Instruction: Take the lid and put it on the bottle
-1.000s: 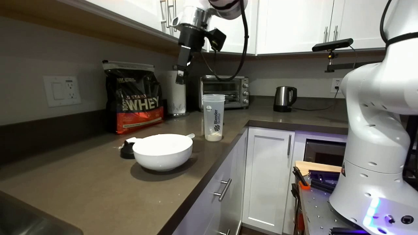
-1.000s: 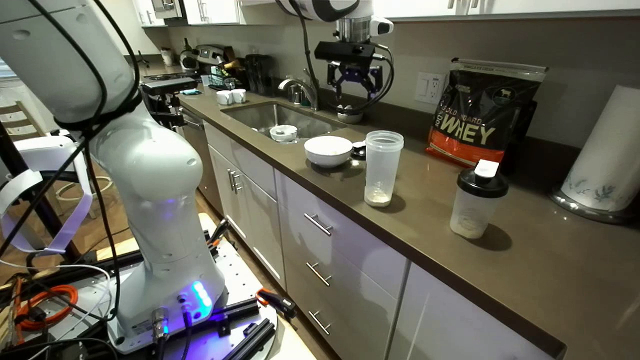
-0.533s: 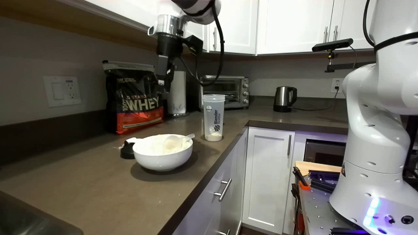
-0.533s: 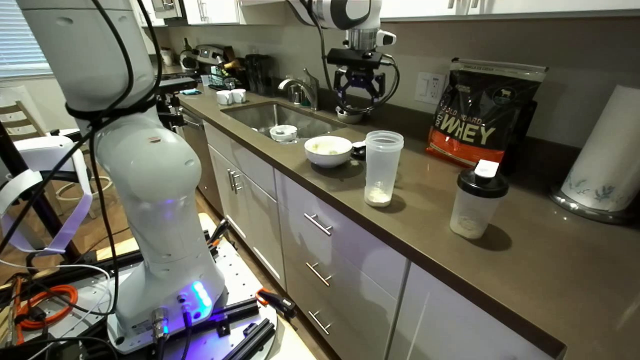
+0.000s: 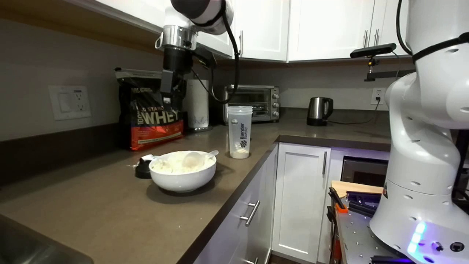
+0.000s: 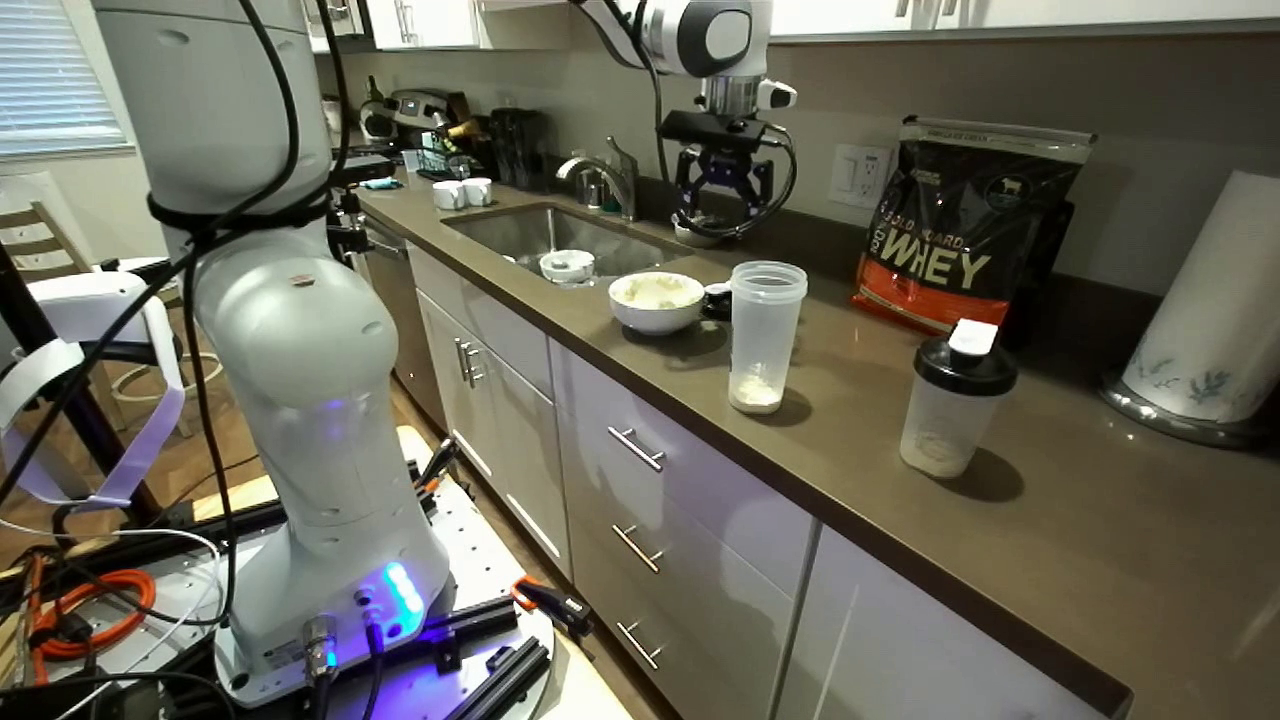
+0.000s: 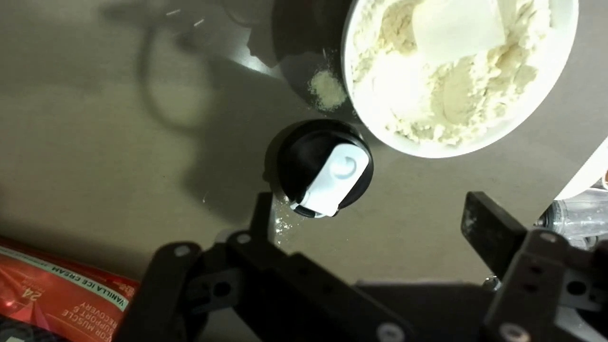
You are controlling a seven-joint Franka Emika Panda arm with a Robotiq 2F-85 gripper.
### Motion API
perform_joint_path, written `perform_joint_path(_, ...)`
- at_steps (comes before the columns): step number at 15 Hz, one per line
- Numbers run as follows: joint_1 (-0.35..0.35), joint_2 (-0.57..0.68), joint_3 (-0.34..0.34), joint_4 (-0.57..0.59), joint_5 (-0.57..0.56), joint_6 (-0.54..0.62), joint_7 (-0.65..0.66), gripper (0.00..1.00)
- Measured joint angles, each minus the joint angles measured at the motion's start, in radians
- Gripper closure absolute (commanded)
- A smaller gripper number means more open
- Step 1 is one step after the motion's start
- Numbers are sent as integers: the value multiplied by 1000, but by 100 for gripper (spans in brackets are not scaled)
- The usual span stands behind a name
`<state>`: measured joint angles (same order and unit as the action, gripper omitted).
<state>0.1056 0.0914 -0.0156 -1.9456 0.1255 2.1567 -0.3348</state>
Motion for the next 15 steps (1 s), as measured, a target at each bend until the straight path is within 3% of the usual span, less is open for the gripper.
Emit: perform_joint_path(15,-5,86,42,5,47,53,69,0)
